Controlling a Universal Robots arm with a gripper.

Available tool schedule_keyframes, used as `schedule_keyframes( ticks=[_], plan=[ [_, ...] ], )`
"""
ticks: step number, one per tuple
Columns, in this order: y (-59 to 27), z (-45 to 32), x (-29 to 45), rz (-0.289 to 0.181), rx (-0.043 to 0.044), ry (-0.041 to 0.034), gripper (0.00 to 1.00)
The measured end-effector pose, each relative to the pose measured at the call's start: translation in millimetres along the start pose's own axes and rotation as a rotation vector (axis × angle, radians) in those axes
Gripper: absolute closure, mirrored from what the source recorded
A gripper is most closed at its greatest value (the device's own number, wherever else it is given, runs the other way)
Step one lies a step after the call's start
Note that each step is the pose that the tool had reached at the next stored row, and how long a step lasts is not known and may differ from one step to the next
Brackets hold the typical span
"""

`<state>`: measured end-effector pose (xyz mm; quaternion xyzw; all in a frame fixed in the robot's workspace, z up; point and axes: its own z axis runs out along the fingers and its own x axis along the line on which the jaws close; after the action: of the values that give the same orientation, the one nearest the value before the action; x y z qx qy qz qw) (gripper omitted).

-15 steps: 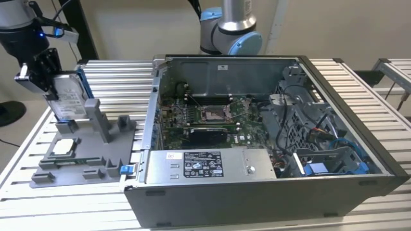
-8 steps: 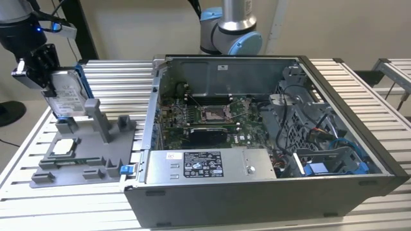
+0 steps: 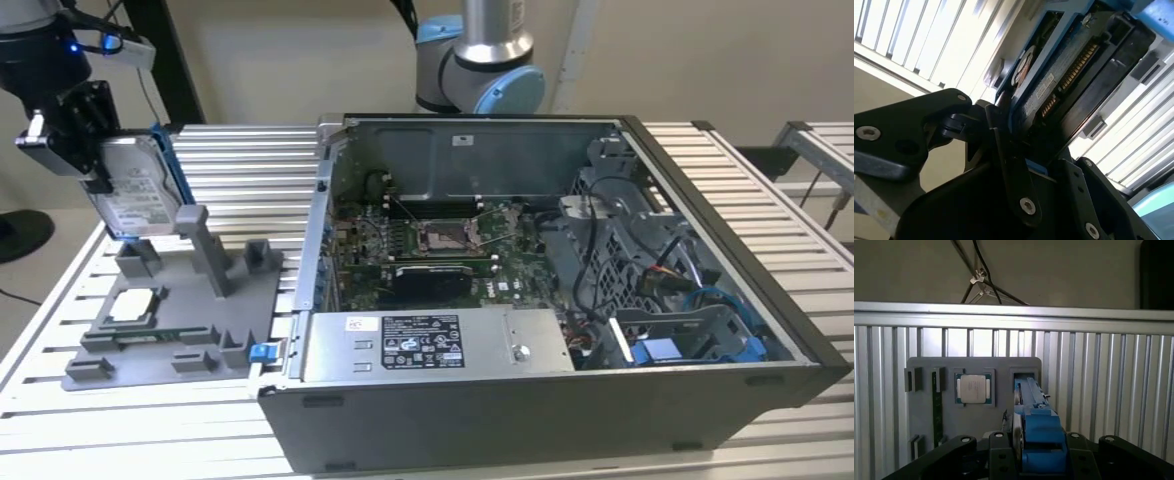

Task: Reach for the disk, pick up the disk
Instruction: 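Pick up the disk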

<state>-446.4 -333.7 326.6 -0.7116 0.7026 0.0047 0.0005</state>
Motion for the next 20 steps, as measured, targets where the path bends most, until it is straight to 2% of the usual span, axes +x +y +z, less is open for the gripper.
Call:
schedule_keyframes(
  ticks=[6,20],
  plan=[
    [0.1,-9.8,-0.1,0.0,0.0,0.0,1.0],
    [0.3,-38.7,-0.4,0.0,0.0,0.0001,1.0]
  ],
)
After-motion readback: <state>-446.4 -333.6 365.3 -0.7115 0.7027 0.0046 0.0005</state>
